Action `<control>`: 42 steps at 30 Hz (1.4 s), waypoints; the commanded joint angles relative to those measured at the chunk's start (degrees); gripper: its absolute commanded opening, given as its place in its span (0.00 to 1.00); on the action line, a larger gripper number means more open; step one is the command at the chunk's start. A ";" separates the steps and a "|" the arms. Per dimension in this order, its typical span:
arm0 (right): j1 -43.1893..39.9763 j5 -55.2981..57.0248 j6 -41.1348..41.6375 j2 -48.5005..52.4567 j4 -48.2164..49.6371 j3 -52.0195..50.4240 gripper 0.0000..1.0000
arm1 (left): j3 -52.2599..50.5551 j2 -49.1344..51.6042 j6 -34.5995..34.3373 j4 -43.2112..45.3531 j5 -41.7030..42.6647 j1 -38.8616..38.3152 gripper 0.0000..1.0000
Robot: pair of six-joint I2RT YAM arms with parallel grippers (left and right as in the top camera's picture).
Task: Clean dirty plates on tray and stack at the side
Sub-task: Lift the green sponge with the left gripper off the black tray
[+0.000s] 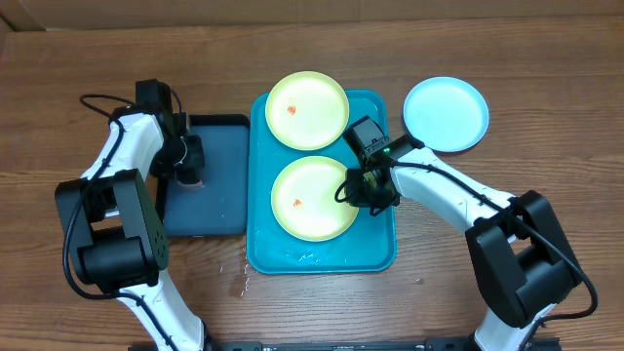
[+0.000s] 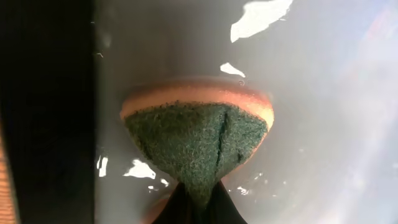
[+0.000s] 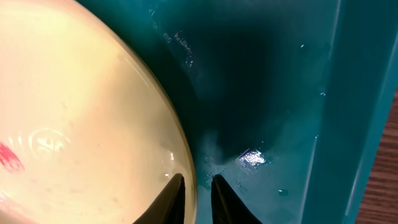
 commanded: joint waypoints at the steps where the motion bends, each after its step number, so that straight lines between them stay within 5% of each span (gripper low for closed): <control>1: 0.04 0.79 -0.02 -0.57 -0.28 1.44 0.17 | 1.55 -2.12 1.66 -0.02 3.26 0.22 0.04; 9: 0.04 0.79 -0.02 -0.57 -0.28 1.46 0.18 | 1.55 -9.03 1.64 -2.58 5.20 0.20 0.04; 20: 0.04 0.79 -0.02 -0.57 -0.15 1.44 0.21 | -4.11 -5.95 1.44 0.35 6.73 0.17 0.04; 26: 0.04 0.79 -0.02 -0.57 -0.15 1.44 0.21 | -4.20 -5.66 1.46 1.11 6.64 0.17 0.30; 42: 0.04 0.79 -0.02 -0.57 -0.15 1.46 0.21 | -6.84 -5.66 1.46 3.30 5.53 0.15 0.31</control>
